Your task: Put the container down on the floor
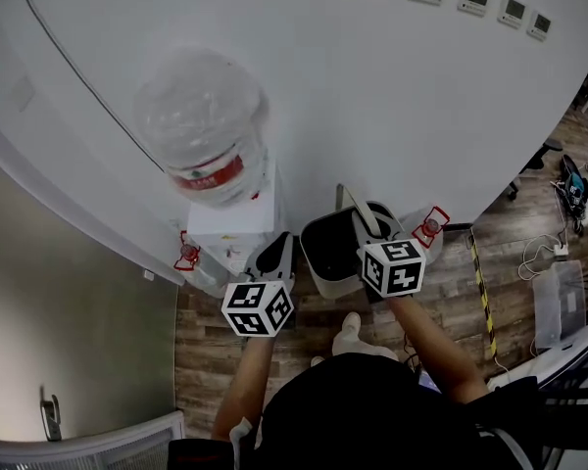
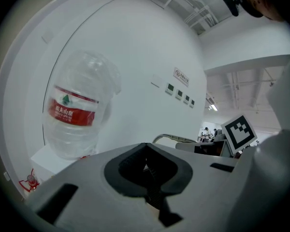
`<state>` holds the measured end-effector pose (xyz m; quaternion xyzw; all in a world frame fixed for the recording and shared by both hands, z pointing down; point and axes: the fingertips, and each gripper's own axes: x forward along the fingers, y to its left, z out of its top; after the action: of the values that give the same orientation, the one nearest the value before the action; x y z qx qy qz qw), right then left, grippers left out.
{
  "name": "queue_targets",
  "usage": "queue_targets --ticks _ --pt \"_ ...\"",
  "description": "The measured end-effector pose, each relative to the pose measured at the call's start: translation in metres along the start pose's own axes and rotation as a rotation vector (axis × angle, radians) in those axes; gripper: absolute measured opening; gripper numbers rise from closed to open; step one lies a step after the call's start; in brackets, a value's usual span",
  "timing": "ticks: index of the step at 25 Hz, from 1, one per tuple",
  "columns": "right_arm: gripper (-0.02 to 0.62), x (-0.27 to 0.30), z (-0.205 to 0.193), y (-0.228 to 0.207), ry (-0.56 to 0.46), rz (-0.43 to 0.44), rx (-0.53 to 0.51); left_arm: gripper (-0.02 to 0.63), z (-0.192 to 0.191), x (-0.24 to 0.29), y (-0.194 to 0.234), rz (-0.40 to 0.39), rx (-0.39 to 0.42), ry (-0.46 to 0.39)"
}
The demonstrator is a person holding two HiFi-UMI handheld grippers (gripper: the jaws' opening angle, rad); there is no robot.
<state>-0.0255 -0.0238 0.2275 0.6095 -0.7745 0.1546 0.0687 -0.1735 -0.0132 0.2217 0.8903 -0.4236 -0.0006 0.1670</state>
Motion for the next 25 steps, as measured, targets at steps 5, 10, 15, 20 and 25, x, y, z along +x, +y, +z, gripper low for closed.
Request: queue_targets --ticks 5,10,15,20,25 --pt "0.028 0.026 0.009 -0.011 -0.002 0.023 0.008 0.014 0.009 0.028 0.009 0.013 0.003 -0.006" --pt "0.028 0.049 0.012 -0.029 0.015 0.031 0.013 0.014 0.009 0.056 0.015 0.021 -0.009 0.002" --pt "0.029 0.072 0.016 -0.044 0.028 0.045 0.014 0.014 0.011 0.082 0.023 0.037 -0.018 0.002" --pt "0.029 0.088 0.015 -0.061 0.046 0.057 0.020 0.014 0.010 0.109 0.023 0.038 -0.018 0.010" --pt "0.029 0.097 0.009 -0.072 0.071 0.072 0.020 0.014 0.005 0.124 0.020 0.053 -0.025 0.016"
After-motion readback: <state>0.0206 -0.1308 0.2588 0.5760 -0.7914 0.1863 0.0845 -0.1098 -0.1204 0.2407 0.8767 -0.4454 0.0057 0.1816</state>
